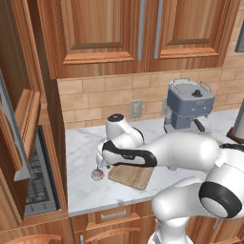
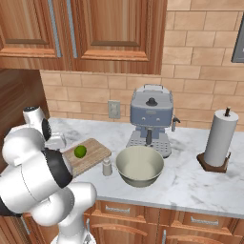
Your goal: Open the cabinet. Place the bowl and condiment on the counter. Then place the lime and garlic on the cutting board.
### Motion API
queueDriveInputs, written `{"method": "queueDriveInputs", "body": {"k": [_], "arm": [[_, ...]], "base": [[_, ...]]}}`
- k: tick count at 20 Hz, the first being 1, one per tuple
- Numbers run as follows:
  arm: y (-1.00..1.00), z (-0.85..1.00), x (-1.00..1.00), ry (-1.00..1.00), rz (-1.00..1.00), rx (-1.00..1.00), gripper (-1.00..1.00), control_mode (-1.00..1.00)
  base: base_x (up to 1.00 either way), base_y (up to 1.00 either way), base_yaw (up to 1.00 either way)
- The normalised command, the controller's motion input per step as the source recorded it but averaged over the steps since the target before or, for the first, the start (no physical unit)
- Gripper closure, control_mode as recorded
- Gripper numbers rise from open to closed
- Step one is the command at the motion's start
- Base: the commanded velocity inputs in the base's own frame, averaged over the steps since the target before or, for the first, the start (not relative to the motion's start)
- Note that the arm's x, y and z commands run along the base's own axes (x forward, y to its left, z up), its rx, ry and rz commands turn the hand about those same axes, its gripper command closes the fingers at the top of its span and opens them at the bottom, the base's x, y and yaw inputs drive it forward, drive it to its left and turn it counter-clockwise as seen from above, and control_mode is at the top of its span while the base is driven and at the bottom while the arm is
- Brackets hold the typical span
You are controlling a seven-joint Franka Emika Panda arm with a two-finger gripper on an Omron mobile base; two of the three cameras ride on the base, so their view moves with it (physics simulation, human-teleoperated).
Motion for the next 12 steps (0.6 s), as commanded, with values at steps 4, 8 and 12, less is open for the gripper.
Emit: {"method": "queueDriveInputs", "body": {"k": [4, 8, 12], "arm": [[0.26, -0.13, -0.05, 0.02, 0.05, 0.00, -1.00, -1.00], [0.15, -0.12, 0.00, 0.01, 0.00, 0.00, -1.00, -1.00], [0.24, -0.12, 0.02, 0.02, 0.00, 0.00, -1.00, -1.00]], "base": [[0.00, 0.00, 0.00], [0.00, 0.00, 0.00], [0.00, 0.00, 0.00]]}}
